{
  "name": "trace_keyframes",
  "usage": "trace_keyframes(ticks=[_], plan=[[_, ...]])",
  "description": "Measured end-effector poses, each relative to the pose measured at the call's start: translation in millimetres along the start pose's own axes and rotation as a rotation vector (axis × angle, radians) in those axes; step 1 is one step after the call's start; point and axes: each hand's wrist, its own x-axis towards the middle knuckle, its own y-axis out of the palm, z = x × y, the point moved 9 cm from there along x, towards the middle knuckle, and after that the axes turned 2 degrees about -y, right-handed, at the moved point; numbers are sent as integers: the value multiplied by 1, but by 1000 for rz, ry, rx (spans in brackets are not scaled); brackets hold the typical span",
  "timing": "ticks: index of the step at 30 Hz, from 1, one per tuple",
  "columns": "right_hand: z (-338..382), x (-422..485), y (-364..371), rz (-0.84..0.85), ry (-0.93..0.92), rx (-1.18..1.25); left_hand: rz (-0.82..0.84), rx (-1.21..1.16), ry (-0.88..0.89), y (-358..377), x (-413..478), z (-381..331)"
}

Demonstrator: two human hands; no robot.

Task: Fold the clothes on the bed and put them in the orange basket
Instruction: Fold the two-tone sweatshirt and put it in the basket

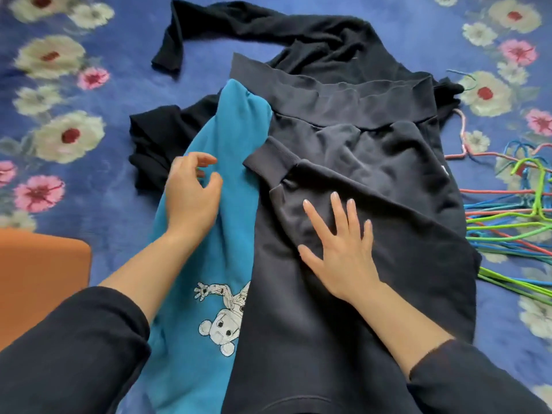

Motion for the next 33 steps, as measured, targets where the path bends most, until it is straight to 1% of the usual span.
trace_keyframes(ticks=[1, 2, 3, 4, 6, 8, 9, 10, 11, 13, 14, 17, 18, 19, 20, 21, 22, 23, 25, 27, 28, 30, 31, 32, 33], plan=[[6, 12, 8, 61, 17, -8, -60, 81, -1, -17, 11, 12], [6, 17, 16, 121, 47, -34, -80, 145, -34, -26, 18, 25], [9, 25, 25, 176, 68, -74, -65, 186, -106, -35, 27, 43], [9, 27, 32, 223, 82, -114, -15, 192, -183, -37, 32, 58], [7, 28, 40, 291, 97, -171, 120, 148, -260, -30, 34, 71], [5, 29, 42, 337, 112, -190, 232, 192, -215, -21, 32, 65], [5, 29, 43, 359, 119, -198, 237, 198, -185, -21, 31, 62], [3, 30, 43, 374, 126, -207, 205, 185, -172, -23, 32, 58], [3, 31, 43, 393, 130, -214, 137, 132, -198, -33, 31, 54], [4, 32, 44, 434, 141, -215, -32, -30, -315, -61, 34, 56], [3, 32, 43, 454, 150, -214, -107, -132, -392, -77, 36, 65], [5, 32, 41, 496, 160, -225, -376, -604, -621, -136, 39, 103], [5, 32, 40, 505, 162, -230, -447, -664, -624, -156, 40, 109], [6, 32, 39, 509, 162, -232, -518, -632, -569, -177, 40, 107], [6, 32, 39, 514, 164, -235, -574, -569, -477, -192, 38, 92], [7, 32, 38, 514, 163, -235, -614, -518, -336, -201, 36, 67], [7, 32, 38, 515, 161, -237, -595, -494, -175, -199, 32, 33], [7, 32, 37, 512, 156, -238, -518, -498, -8, -189, 26, -6], [8, 32, 36, 500, 133, -242, -243, -507, 262, -146, 11, -66], [9, 31, 35, 502, 111, -233, 41, -339, 442, -88, -14, -101], [8, 30, 33, 504, 103, -213, 206, -235, 512, -55, -30, -107], [7, 28, 26, 476, 86, -154, 528, 53, 560, 10, -70, -91], [7, 28, 20, 437, 76, -116, 616, 259, 559, 33, -88, -67], [3, 28, 13, 388, 73, -74, 640, 451, 568, 48, -105, -43], [3, 31, 8, 320, 64, -14, 620, 628, 573, 51, -115, -18]])
